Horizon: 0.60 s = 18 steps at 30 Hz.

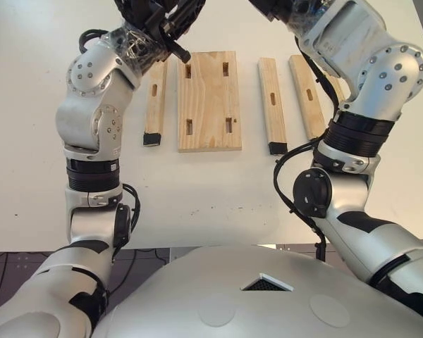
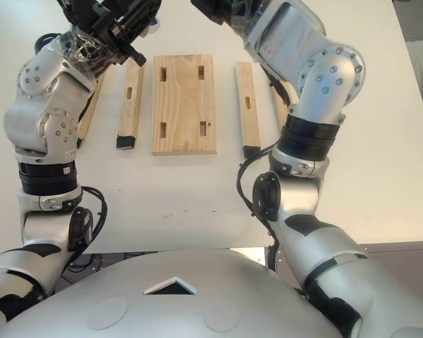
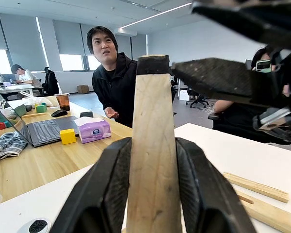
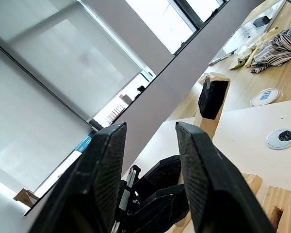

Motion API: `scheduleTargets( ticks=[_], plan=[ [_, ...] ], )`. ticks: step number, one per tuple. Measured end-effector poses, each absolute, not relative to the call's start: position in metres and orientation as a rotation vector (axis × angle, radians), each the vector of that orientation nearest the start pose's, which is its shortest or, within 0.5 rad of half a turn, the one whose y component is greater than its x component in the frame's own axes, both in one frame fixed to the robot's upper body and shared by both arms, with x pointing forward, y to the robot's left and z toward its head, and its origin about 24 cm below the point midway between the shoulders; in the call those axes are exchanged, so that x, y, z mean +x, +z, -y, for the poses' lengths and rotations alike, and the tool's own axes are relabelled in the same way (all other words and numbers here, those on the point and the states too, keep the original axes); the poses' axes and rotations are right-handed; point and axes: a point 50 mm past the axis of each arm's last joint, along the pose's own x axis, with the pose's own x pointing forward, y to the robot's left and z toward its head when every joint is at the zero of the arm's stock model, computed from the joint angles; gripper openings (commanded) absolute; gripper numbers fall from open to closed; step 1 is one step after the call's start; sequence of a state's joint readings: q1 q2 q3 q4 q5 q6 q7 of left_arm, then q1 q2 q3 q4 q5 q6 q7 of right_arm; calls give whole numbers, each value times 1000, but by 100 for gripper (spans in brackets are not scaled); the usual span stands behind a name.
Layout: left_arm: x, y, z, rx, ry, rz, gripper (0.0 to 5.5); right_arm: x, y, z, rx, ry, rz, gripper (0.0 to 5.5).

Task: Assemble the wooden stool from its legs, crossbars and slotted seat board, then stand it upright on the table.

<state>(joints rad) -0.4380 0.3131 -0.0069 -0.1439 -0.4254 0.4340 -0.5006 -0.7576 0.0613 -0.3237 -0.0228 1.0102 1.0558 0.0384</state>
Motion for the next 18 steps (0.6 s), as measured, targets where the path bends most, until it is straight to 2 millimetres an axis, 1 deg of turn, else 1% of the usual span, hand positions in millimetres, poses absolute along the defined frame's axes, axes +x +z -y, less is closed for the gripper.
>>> scheduleTargets(
  ticks=[2,5,8,10,14,16,18],
  plan=[
    [304,162,-135,-25,-715,121,129,322,202,73,827,831,-224,185],
    [305,161,-137,-20,-708,118,128,324,201,74,833,810,-233,237],
    [306,163,-144,-21,-683,131,128,326,200,80,847,775,-229,269],
    [306,164,-148,-22,-666,135,128,329,199,89,836,741,-223,269],
    [306,165,-149,-19,-666,139,128,330,197,87,836,744,-235,269],
    [304,167,-146,-15,-685,149,128,330,197,87,836,744,-238,269],
    [301,164,-137,-19,-720,144,128,330,196,86,845,744,-241,269]
  ],
)
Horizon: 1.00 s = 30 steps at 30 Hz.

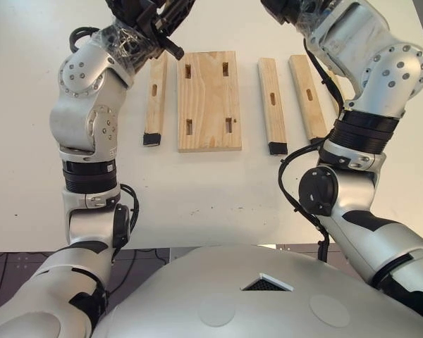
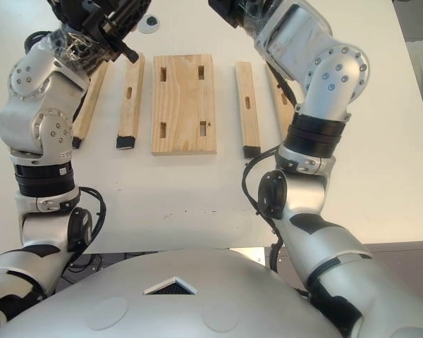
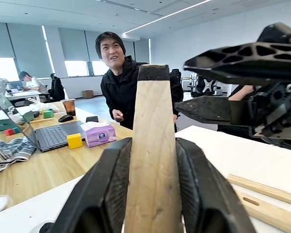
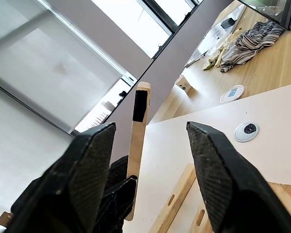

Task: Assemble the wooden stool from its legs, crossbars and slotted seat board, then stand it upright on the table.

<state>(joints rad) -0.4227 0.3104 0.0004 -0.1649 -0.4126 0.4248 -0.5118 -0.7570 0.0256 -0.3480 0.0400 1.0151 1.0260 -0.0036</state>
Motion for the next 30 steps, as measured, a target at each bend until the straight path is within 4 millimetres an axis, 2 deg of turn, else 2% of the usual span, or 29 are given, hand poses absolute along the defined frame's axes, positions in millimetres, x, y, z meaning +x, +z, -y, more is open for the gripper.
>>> scheduleTargets(
  ticks=[2,7,15,20,21,25,28,30],
  plan=[
    [299,157,-129,-28,-746,120,128,330,196,87,850,745,-239,269],
    [293,155,-122,-21,-777,116,128,330,195,87,851,743,-243,181],
    [293,155,-124,-1,-765,123,128,332,193,88,858,731,-248,52],
    [294,154,-124,14,-757,116,128,332,192,87,861,733,-251,43],
    [294,154,-124,16,-756,116,164,332,192,87,860,732,-251,43],
    [295,153,-125,10,-745,111,221,334,191,87,843,699,-243,42],
    [295,152,-125,9,-743,105,260,339,191,91,810,614,-211,42],
    [295,151,-125,14,-745,96,262,342,191,96,801,557,-186,42]
  ],
)
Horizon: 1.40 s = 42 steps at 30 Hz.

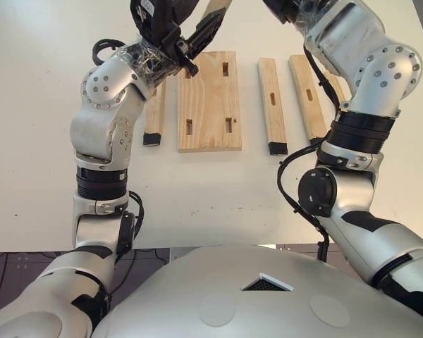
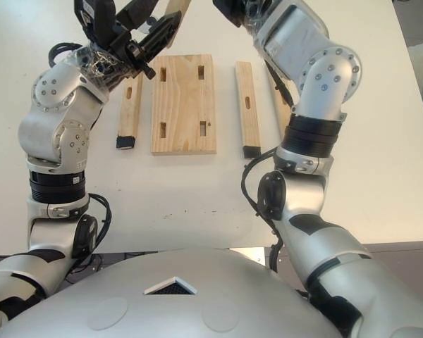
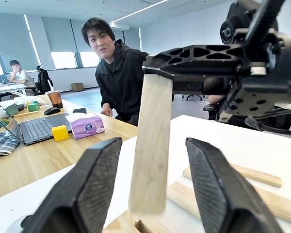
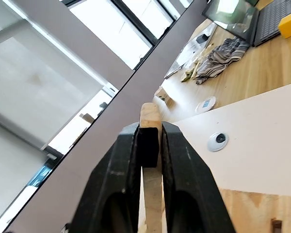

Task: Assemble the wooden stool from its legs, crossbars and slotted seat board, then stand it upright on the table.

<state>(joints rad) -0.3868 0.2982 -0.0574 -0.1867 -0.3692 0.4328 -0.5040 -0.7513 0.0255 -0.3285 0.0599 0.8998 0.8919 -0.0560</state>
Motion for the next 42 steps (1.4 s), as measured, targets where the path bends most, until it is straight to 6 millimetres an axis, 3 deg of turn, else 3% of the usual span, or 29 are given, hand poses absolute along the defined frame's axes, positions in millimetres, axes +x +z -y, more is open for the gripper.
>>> scheduleTargets(
  ticks=[7,9,15,20,24,36,42],
  plan=[
    [289,118,-125,177,-750,-48,262,351,171,137,706,228,-130,42],
    [290,111,-129,196,-716,-69,262,345,162,154,648,157,-125,42],
    [292,99,-142,206,-627,-98,262,314,135,178,563,86,-172,42],
    [293,97,-149,203,-585,-99,262,298,117,180,552,52,-218,42],
    [294,96,-153,208,-571,-104,262,296,111,168,575,76,-235,42],
    [295,96,-154,208,-574,-107,262,295,95,171,520,34,-226,42],
    [296,97,-153,216,-574,-103,262,293,93,163,421,52,-186,42]
  ],
)
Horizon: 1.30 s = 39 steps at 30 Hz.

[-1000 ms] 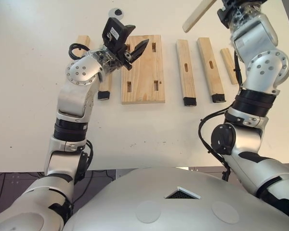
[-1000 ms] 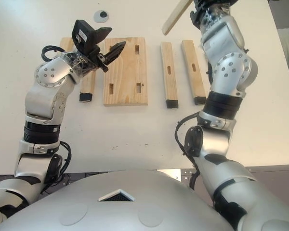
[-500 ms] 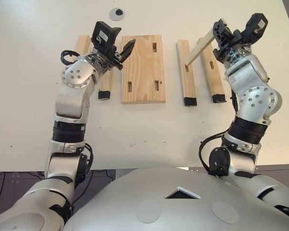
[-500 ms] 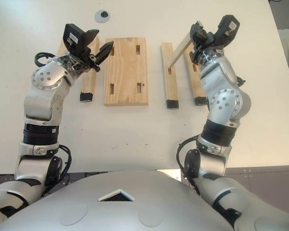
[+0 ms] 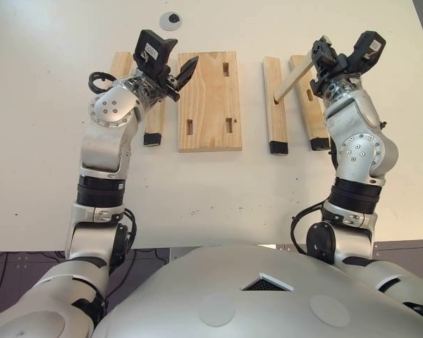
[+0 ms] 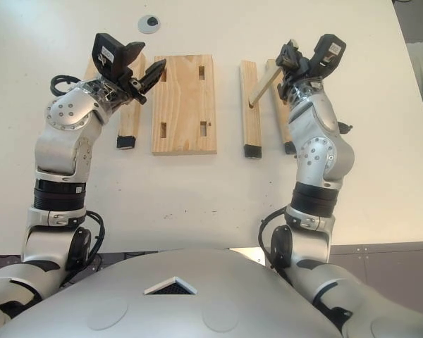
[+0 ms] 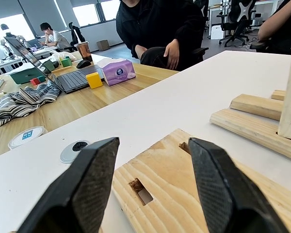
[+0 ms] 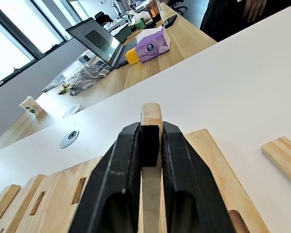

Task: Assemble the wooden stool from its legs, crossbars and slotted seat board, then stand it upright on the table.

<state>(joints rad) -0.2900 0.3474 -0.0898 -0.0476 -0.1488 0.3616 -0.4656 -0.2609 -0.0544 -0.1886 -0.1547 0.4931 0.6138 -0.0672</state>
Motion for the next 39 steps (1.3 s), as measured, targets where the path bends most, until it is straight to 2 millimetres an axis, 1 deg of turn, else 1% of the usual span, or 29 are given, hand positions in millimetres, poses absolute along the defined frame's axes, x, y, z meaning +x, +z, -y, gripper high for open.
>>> scheduleTargets(
  ticks=[4,8,12,16,22,28,34,39],
  plan=[
    [296,98,-152,219,-574,-88,262,281,94,149,295,104,-134,42],
    [296,98,-152,225,-572,-84,262,267,91,140,193,155,-94,42],
    [296,98,-152,225,-571,-84,262,255,85,142,156,151,-75,42],
    [297,98,-154,225,-564,-82,262,249,82,145,141,159,-56,42],
    [297,99,-156,222,-550,-82,262,234,75,151,86,207,-66,41],
    [298,99,-157,220,-527,-67,262,221,68,156,29,259,-39,41],
    [300,98,-161,215,-501,-72,262,215,61,160,20,270,1,41],
    [302,101,-163,216,-492,-55,262,215,59,161,20,275,8,41]
  ],
)
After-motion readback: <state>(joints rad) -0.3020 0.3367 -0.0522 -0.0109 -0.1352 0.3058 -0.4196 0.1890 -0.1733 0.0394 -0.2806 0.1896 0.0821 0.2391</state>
